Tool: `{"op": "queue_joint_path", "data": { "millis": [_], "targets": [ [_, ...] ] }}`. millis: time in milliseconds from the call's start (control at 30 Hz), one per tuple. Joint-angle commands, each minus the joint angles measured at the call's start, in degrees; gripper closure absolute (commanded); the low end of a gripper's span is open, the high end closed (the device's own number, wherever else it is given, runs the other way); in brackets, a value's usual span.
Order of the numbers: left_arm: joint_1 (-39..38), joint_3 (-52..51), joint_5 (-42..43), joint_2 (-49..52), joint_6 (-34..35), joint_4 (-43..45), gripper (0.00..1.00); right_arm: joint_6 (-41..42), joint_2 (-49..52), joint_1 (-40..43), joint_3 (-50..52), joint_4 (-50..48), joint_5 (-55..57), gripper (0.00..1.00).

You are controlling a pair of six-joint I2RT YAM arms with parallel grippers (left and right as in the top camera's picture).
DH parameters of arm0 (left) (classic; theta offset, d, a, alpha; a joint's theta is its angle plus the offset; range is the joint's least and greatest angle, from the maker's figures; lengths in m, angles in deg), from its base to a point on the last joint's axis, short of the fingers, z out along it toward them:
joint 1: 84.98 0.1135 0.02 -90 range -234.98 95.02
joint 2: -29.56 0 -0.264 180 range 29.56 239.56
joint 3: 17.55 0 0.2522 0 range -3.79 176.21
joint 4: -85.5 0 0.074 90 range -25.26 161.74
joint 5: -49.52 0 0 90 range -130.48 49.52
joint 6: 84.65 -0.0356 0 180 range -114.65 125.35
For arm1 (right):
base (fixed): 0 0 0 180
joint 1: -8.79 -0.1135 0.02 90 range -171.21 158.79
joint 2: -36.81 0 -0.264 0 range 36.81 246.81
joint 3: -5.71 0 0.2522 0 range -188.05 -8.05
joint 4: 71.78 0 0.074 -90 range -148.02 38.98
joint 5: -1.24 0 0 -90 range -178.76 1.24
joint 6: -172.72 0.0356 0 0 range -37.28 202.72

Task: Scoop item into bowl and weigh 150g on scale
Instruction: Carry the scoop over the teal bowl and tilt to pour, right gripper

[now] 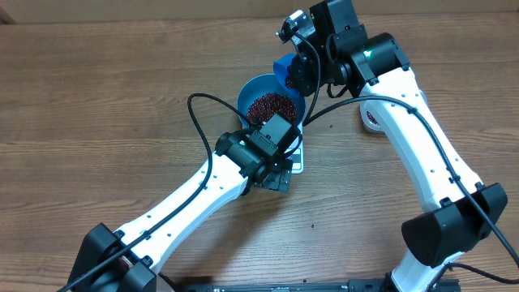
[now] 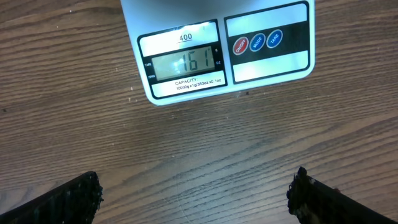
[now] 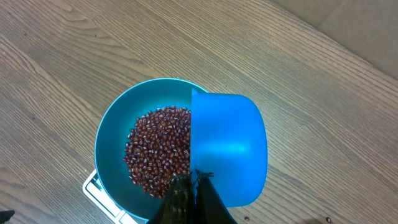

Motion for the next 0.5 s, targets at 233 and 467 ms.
{"op": "queue_joint_path", "data": {
  "millis": [233,467],
  "targets": [
    [0.3,-0.4,-1.0,-0.4,1.2,0.0,0.0,0.4,-0.6,-0.2,-1.4,-0.3,-0.3,0.96],
    [0.3,-0.4,-1.0,-0.4,1.2,0.0,0.01,6.4,-0.6,1.5,-1.4,-1.2,-0.3,0.96]
  ]
}}
